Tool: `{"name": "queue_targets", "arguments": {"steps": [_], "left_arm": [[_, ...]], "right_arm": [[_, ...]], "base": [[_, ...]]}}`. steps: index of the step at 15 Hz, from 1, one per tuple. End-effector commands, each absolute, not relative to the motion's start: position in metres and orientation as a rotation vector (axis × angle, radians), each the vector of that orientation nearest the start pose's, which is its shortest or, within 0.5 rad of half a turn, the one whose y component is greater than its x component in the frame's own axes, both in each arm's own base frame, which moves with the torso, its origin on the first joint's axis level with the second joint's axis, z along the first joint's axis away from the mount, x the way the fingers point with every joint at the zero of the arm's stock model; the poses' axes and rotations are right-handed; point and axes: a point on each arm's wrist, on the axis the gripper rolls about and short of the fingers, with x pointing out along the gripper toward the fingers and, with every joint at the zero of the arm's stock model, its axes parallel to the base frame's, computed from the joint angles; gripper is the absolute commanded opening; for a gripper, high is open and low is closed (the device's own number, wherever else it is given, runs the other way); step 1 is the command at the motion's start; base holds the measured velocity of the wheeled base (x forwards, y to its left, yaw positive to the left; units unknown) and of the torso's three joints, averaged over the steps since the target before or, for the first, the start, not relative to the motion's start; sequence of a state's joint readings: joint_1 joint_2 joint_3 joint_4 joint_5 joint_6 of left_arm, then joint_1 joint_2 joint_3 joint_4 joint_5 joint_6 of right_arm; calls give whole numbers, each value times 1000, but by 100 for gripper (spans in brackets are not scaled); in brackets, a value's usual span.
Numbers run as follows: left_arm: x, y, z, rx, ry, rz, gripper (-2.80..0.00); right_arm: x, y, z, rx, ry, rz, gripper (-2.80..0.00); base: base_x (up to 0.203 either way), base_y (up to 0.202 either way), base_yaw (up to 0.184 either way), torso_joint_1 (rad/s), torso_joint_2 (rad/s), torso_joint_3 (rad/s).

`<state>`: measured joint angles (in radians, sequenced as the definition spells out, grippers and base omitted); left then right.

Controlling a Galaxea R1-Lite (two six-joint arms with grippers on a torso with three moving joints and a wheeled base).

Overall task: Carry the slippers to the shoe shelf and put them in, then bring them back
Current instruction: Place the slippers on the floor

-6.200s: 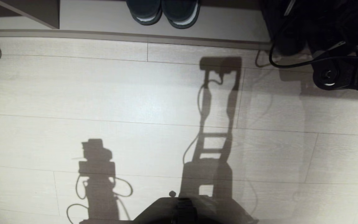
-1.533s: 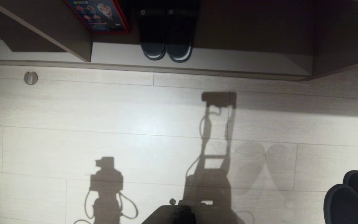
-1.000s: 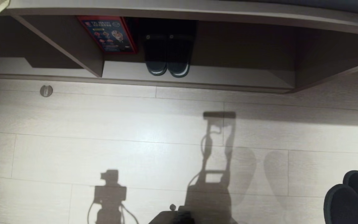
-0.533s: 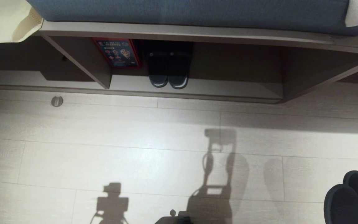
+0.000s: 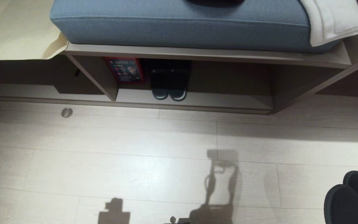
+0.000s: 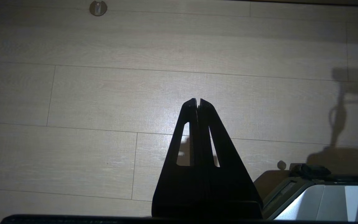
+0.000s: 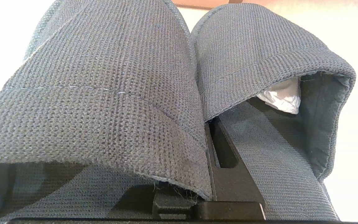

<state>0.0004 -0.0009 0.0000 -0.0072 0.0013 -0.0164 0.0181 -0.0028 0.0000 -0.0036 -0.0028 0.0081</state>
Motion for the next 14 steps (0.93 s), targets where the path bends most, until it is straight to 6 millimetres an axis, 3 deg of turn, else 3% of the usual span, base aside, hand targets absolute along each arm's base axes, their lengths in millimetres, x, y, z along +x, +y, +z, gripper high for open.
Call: {"name": "queue_targets", "arguments": {"steps": [1, 14], "left_arm": [[-23, 0, 76, -17, -8, 3, -280], [-23, 0, 76, -17, -8, 1, -280]], "right_arm": [[-23, 0, 76, 8, -5, 15, -280], [-23, 0, 76, 8, -3, 15, -280]], "base": [[0, 0, 0, -5, 4, 201], [0, 0, 0, 3, 2, 202]]}}
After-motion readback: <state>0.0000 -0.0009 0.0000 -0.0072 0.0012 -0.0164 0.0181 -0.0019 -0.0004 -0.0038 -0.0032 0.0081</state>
